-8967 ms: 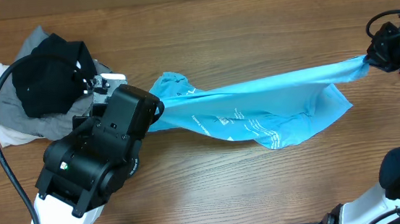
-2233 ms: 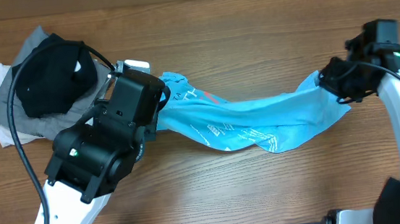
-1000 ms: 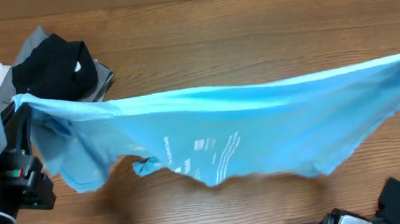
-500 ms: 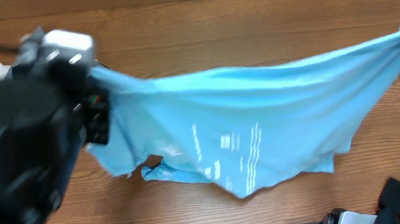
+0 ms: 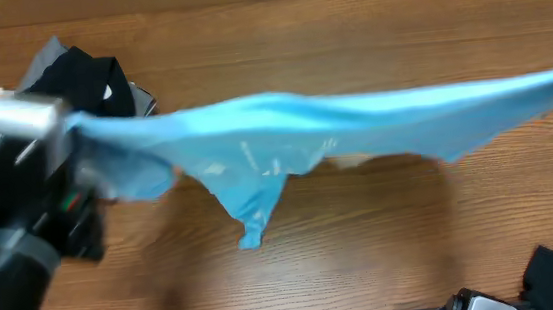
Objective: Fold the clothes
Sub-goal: 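Lift the t-shirt with both grippers and swing it up to spread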
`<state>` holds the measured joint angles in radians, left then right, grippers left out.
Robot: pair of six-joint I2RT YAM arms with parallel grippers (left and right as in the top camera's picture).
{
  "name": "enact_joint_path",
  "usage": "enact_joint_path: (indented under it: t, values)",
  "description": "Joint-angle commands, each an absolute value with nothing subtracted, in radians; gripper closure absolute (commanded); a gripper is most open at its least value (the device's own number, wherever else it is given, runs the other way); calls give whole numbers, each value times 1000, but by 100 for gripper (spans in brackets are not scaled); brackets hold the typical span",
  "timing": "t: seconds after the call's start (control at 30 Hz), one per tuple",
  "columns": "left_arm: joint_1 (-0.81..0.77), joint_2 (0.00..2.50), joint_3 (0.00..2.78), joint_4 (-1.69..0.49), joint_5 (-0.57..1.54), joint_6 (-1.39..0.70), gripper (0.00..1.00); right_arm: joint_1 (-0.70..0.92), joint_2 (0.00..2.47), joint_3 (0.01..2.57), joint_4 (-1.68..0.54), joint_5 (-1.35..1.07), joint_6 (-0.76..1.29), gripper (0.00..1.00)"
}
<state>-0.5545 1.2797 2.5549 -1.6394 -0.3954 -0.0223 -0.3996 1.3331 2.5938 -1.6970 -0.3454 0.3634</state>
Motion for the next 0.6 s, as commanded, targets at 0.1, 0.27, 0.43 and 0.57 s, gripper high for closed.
enact_joint_path:
  t: [0.1,0.27,0.43,0.57]
  values:
    - [-550,1180,2577,-1651,-391,-23,96,-407,1261,2634,-1694,-376,391,96]
    - [-550,1180,2555,-1651,-391,-22,96,-407,1262,2626,-1694,-413,394,96]
    - [-550,1209,2501,-1644,-395,-22,96,-407,1295,2587,-1694,-413,390,96]
    - [-550,1287,2455,-1630,-395,-22,96,-407,1349,2527,-1694,-414,369,96]
